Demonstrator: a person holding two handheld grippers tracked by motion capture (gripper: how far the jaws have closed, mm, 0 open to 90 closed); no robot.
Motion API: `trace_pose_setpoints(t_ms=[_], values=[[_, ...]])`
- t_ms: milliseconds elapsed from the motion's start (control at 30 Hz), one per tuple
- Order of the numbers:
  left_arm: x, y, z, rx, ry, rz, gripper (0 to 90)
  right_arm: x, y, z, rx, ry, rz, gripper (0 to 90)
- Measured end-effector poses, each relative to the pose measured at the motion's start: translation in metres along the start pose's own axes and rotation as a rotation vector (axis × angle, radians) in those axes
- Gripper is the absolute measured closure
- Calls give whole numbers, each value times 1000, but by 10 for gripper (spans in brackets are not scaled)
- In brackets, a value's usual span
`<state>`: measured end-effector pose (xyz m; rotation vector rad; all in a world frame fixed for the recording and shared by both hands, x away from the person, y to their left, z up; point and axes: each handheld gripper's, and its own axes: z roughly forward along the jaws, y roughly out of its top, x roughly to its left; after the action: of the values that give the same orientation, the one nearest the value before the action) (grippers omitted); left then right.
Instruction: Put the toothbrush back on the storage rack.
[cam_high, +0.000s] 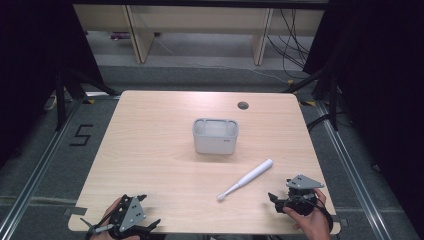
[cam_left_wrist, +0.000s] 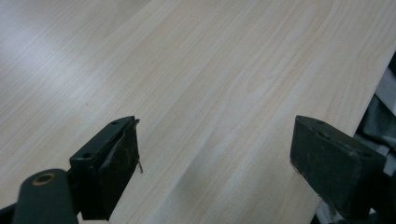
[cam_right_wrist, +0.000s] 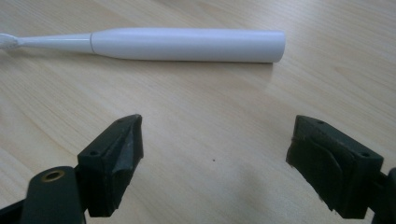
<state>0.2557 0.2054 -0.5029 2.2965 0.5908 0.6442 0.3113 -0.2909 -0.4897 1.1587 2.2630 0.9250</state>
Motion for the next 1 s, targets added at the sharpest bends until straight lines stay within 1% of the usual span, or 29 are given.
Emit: trace_pose_setpoints(t_ms=[33, 67, 133, 167, 200, 233, 267, 300, 333, 367, 433, 467, 500, 533, 567, 600, 633, 667, 700, 733, 767, 800, 833, 867, 900, 933, 967, 1000], values=[[0, 0, 0, 0, 0, 0, 151, 0, 0, 1, -10, 2, -6, 182], [0, 0, 0, -1, -1, -1, 150, 1, 1, 0, 2, 0, 8, 183], [0, 0, 0, -1, 1, -1, 150, 1, 1, 1, 10, 6, 5, 185], [0, 0, 0, -1, 1, -1, 150, 4, 3, 2, 10, 11, 16, 202], [0, 0, 1, -1, 0, -1, 150, 4, 4, 2, 6, 15, 6, 211], [0, 0, 1, -1, 0, -1, 150, 4, 4, 2, 6, 15, 6, 211], [0, 0, 1, -2, -1, -2, 150, 3, 5, 3, -1, 17, -8, 218], [0, 0, 1, -1, -1, 1, 150, 2, 7, 3, -9, 26, -37, 220], [1, 0, 0, 8, 3, 10, 150, 3, 8, 2, 0, 27, -18, 233], [0, 0, 1, 5, 2, 6, 150, 2, 9, 2, -3, 31, -28, 253], [1, 0, 1, 7, 4, 8, 150, 3, 10, 3, -10, 30, -28, 269], [1, 0, 1, 7, 8, 8, 150, 2, 12, 4, -13, 34, -60, 297], [1, 0, 1, 7, 8, 8, 150, 2, 12, 4, -13, 34, -60, 297], [1, 0, 1, 8, 2, 7, 150, 2, 15, 5, -14, 39, -78, 333], [1, 0, 1, 8, 2, 7, 150, 2, 15, 5, -14, 39, -78, 333], [1, 0, 1, 8, 3, 8, 150, 4, 16, 4, -4, 38, -59, 359], [1, 0, 1, 8, 3, 8, 150, 5, 17, 5, -12, 36, -67, 390], [0, -1, 1, 4, 12, 7, 151, 4, 20, 6, -25, 41, -86, 413], [0, -1, 1, 4, 12, 7, 151, 4, 20, 6, -25, 41, -86, 413], [0, 0, 1, -1, -6, -3, 150, 3, 23, 6, -34, 36, -72, 491], [0, 0, 1, -1, -6, -3, 150, 4, 24, 5, -30, 38, -52, 506], [0, 0, 1, -2, -5, -4, 150, 3, 25, 7, -40, 40, -47, 543], [0, 0, 1, -2, -5, -4, 150, 3, 25, 7, -40, 40, -47, 543], [0, 0, 1, 7, 1, 1, 151, 1, 29, 8, -54, 34, -49, 584], [0, 0, 1, 7, 1, 1, 150, 1, 29, 8, -54, 34, -49, 584], [1, 0, 1, 6, 4, 6, 150, -2, 33, 11, -60, 30, -73, 624], [1, 0, 1, 6, 4, 6, 150, -2, 33, 11, -60, 30, -73, 624], [0, 0, 1, -4, -3, -4, 150, -2, 37, 15, -62, 26, -58, 665]])
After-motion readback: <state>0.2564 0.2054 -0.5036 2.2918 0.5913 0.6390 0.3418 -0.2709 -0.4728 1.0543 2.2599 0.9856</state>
